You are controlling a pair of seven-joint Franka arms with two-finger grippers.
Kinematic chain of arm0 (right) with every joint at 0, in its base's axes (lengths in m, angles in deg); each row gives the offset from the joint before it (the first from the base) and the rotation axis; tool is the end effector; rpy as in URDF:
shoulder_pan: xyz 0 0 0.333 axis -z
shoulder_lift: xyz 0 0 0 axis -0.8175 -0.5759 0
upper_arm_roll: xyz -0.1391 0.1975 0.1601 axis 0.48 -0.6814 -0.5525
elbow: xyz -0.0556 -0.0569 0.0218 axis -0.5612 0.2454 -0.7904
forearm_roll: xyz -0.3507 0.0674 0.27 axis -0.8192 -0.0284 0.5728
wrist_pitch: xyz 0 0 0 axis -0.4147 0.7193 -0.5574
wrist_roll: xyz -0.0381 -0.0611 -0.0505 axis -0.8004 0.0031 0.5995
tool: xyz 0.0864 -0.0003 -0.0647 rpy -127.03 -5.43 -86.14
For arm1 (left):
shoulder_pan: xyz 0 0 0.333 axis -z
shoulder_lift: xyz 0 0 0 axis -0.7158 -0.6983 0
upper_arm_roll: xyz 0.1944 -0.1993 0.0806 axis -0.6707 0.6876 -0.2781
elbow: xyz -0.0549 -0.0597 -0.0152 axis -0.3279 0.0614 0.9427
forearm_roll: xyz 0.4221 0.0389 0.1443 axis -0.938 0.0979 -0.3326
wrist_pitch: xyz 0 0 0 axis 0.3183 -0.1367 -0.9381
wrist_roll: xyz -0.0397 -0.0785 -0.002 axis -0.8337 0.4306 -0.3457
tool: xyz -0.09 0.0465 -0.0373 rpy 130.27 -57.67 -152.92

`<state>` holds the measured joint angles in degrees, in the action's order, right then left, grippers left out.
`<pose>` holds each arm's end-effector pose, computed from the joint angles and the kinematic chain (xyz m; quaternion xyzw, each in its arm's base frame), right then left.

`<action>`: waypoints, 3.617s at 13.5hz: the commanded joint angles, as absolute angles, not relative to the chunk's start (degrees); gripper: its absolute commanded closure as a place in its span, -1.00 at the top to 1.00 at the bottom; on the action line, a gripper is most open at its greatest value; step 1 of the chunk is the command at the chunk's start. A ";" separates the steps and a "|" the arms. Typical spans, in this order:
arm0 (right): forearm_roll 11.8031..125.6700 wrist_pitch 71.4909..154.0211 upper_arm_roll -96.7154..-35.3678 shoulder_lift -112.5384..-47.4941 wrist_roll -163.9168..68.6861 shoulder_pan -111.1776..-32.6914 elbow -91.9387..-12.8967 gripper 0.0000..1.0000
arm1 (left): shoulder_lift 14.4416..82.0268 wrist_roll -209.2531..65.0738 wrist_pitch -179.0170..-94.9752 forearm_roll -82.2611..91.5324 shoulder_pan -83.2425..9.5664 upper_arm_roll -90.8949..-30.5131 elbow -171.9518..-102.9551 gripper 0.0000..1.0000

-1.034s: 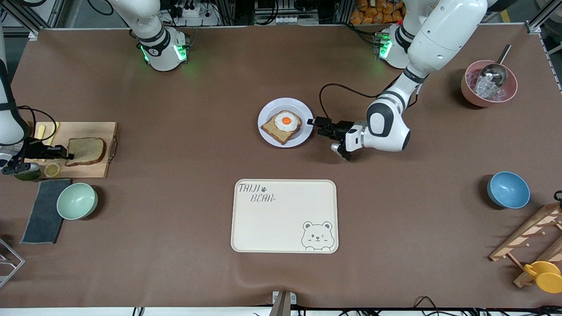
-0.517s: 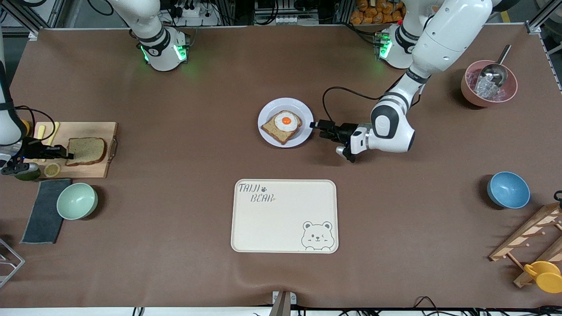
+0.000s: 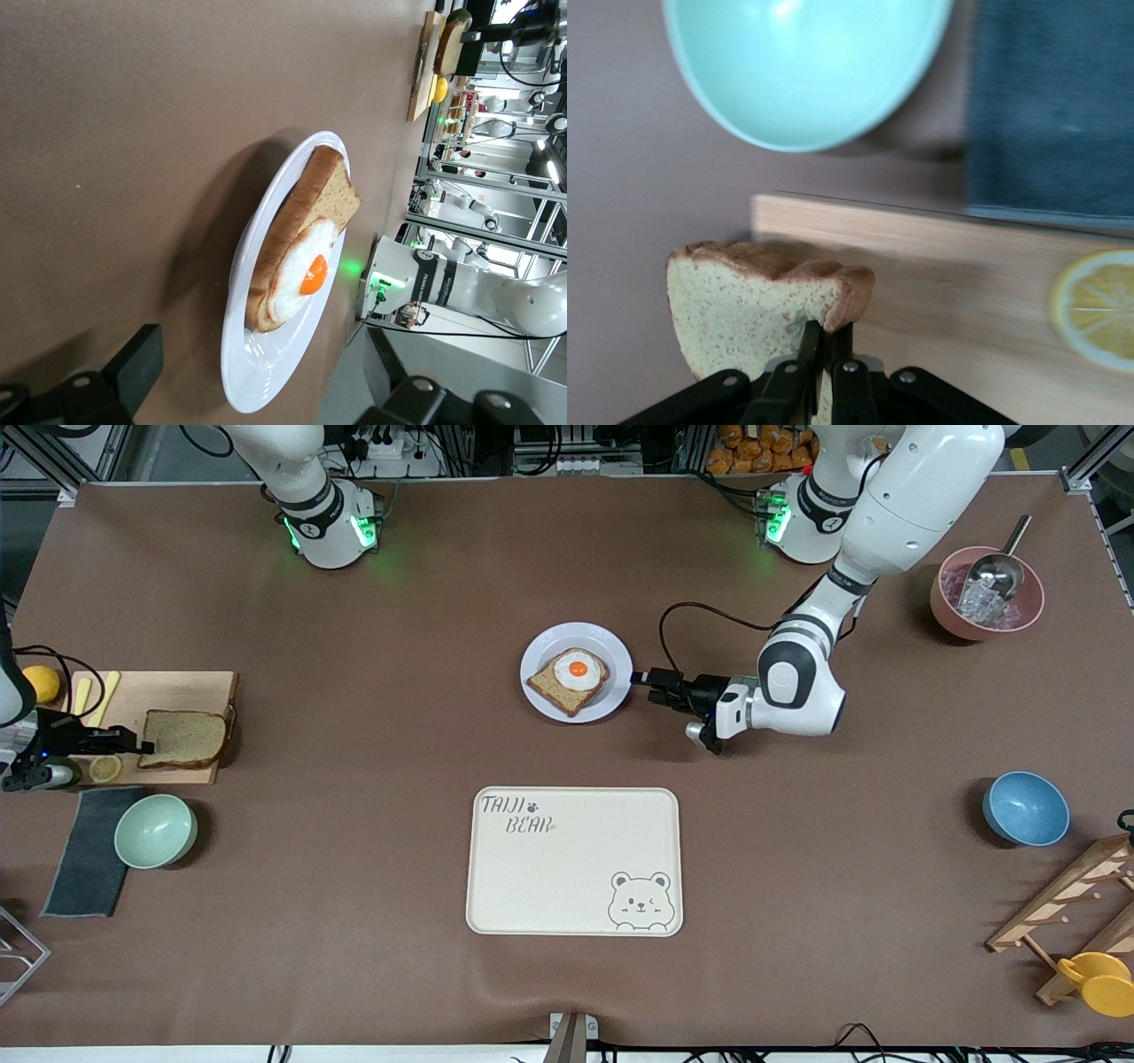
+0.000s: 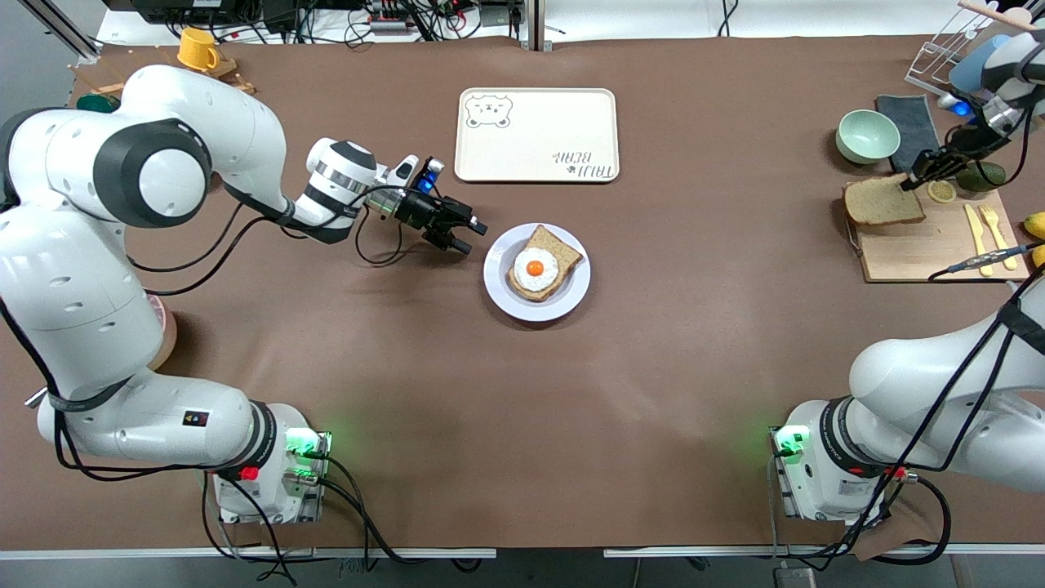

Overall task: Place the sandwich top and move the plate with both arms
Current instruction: 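Lift the bread slice off the cutting board with the right gripper, then lower the bread slice onto the egg toast with the right gripper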

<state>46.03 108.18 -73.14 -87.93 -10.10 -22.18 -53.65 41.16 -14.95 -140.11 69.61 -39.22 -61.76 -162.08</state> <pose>0.5672 -0.3213 0.1775 -0.9768 -0.0337 0.0747 0.1978 0.4514 -0.2734 0.0569 0.8371 -0.0810 -0.1519 0.5193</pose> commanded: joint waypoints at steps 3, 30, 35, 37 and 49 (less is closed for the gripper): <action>49.37 101.55 -76.23 -82.40 -18.97 -25.91 -53.41 -1.00 | 42.39 -13.43 -139.36 71.32 -39.65 -61.36 -163.16 1.00; 85.94 144.59 -76.94 -74.83 -46.67 -90.33 -78.46 -1.00 | 44.84 -15.34 -135.58 67.71 -42.48 -61.80 -164.48 1.00; 91.56 150.94 -76.94 -75.62 -46.58 -95.96 -81.98 -1.00 | 45.82 -18.79 -138.57 67.63 -40.35 -61.63 -164.57 1.00; 94.80 153.74 -76.94 -76.93 -46.67 -98.16 -81.72 -1.00 | 45.82 -18.79 -138.57 67.63 -40.35 -61.63 -164.57 1.00; 96.32 144.55 -75.19 -74.75 -47.73 -91.32 -78.73 0.49 | 44.33 -18.71 -141.47 68.33 -38.86 -61.45 -164.57 1.00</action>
<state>96.91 148.50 -75.66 -76.43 -47.33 -93.94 -78.94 44.23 -18.06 -140.03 68.27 -39.09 -61.73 -164.10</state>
